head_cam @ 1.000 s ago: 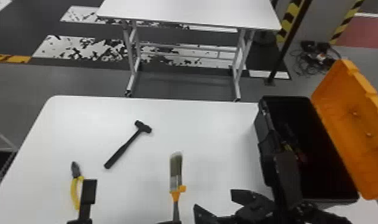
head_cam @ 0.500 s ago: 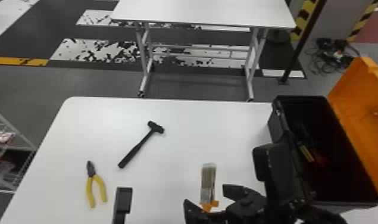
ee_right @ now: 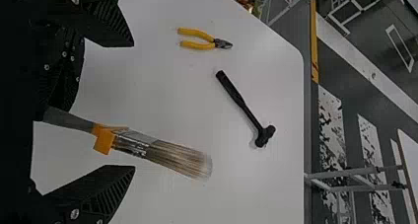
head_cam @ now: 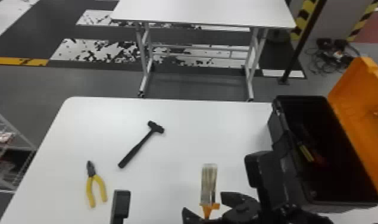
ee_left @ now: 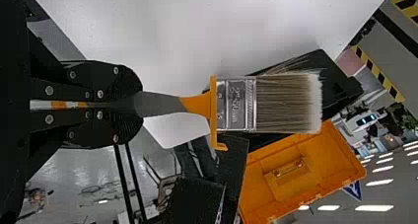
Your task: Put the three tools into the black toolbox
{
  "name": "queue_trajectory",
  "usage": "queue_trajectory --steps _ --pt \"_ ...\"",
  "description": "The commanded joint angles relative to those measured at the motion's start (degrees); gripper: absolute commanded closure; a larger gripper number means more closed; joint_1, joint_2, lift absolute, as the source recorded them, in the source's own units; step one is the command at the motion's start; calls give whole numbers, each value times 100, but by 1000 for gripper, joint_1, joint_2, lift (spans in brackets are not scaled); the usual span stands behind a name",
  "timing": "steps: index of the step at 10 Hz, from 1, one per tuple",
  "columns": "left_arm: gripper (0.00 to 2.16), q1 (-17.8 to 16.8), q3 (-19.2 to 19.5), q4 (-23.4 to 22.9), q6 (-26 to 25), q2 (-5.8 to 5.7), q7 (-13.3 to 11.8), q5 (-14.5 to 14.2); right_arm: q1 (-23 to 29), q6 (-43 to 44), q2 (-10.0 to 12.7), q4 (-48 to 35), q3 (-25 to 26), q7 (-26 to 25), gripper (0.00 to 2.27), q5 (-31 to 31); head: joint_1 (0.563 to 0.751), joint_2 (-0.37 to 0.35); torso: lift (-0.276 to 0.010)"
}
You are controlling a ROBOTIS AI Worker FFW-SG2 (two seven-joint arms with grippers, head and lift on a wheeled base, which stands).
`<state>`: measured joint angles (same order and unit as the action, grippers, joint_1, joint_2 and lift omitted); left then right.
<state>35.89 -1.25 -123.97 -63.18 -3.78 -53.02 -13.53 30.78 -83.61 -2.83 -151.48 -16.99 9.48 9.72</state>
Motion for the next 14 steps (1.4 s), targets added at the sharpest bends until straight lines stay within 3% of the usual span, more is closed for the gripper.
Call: queue_trajectory --steps 1,7,8,9,10,14 --pt "1663 50 -16 -48 11 0 -7 0 -28 68 -16 101 -120 28 120 -67 695 9 -51" --pt "1663 155 -78 -365 -77 -27 -51 -18 -72 472 -25 383 -445 1 191 -401 695 41 -51" --pt "1663 155 -104 -374 -94 -35 -42 -18 -72 648 -43 435 -445 72 788 -462 695 42 -51" --pt "1663 138 -130 -374 -94 -44 -24 -18 -72 701 -51 435 -480 37 2101 -533 695 44 -51" --pt "1663 129 -130 -374 -112 -44 -16 -18 -81 806 -78 435 -516 37 2243 -638 695 36 -51" --pt "1666 94 -113 -339 -112 -44 55 -18 -72 1140 -201 435 -568 54 2240 -788 695 23 -51"
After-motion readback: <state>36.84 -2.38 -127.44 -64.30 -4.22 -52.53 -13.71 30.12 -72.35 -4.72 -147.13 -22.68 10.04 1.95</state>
